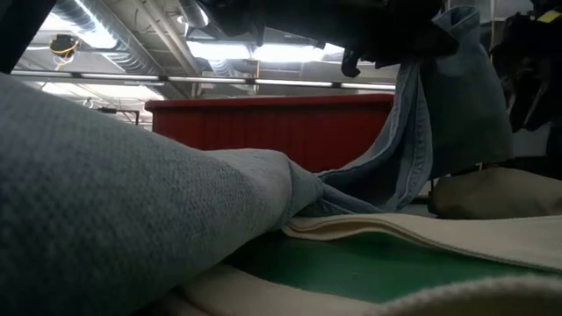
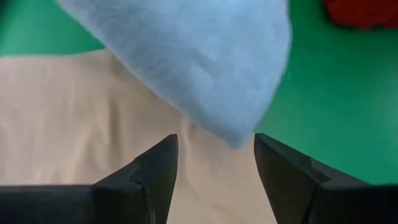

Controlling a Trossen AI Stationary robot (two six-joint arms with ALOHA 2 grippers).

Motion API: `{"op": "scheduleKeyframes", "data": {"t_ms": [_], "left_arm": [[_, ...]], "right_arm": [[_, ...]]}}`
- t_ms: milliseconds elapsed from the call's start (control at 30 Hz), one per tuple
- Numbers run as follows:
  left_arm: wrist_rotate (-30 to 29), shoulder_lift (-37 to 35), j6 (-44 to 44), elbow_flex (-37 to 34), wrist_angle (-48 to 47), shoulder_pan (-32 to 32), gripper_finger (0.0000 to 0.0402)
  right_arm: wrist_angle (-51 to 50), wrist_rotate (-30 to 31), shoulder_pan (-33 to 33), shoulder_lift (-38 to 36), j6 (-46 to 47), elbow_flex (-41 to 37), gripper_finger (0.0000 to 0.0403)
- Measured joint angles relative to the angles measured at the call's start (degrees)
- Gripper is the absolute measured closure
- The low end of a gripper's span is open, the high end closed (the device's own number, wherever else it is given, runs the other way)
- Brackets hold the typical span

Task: Fold Laundry from Bin
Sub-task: Fold the light blue pants

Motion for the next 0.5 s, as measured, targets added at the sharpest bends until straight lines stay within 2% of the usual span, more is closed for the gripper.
{"op": "scheduleKeyframes", "data": {"t_ms": [100, 400, 500], "left_arm": [[0.0, 0.0, 0.0, 0.0, 0.0, 0.0, 0.0372], [0.0, 0.0, 0.0, 0.0, 0.0, 0.0, 0.0374], [-0.1, 0.0, 0.0, 0.0, 0.0, 0.0, 0.0372]], "right_arm": [[1.6, 0.9, 0.0, 2.3, -2.7, -0.2, 0.0190], [1.5, 1.6, 0.0, 10.4, -2.4, -0.1, 0.0190], [1.5, 3.6, 0.0, 13.0, -1.0, -0.1, 0.0190]]}}
